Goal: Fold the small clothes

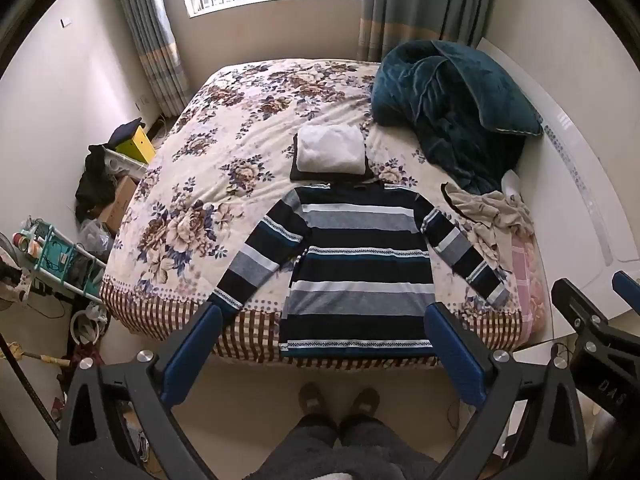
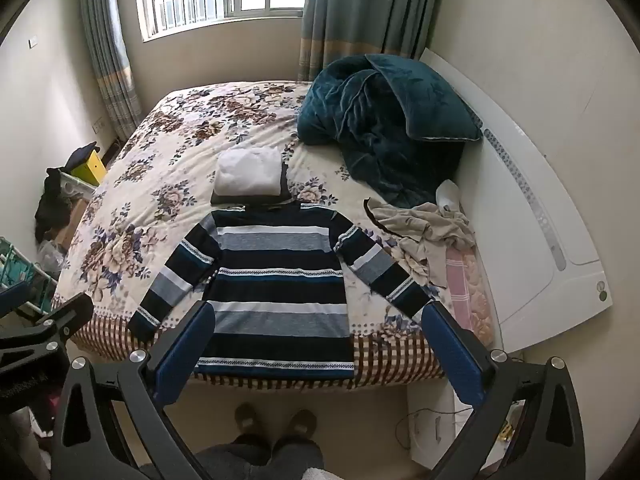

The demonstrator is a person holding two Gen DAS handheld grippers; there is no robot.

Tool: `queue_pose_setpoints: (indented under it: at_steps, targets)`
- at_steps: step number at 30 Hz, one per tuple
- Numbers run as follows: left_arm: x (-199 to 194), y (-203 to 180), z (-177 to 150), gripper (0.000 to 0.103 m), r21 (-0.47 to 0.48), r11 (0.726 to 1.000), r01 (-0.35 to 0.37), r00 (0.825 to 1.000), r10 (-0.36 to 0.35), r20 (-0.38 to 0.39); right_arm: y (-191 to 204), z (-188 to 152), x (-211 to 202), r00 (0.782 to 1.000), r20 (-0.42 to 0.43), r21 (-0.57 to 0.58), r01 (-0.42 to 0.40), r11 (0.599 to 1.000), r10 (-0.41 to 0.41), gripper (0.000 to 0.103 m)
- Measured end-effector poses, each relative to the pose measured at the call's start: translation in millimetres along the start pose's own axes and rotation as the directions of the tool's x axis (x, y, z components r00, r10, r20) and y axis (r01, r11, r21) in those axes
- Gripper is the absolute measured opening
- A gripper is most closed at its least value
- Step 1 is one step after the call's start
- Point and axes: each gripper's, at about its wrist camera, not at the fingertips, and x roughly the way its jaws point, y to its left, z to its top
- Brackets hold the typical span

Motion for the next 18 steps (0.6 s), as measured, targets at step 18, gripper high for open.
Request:
queue_pose_setpoints:
  at_steps: [18]
  targets:
    - [-0.6, -0.3, -0.1, 0.103, 0.004, 1.0, -0.008, 1.0, 0.008, 0.01, 1.7, -2.3, -5.0, 1.0, -0.005, 0.001, -0.012, 1.0, 0.012, 0.103]
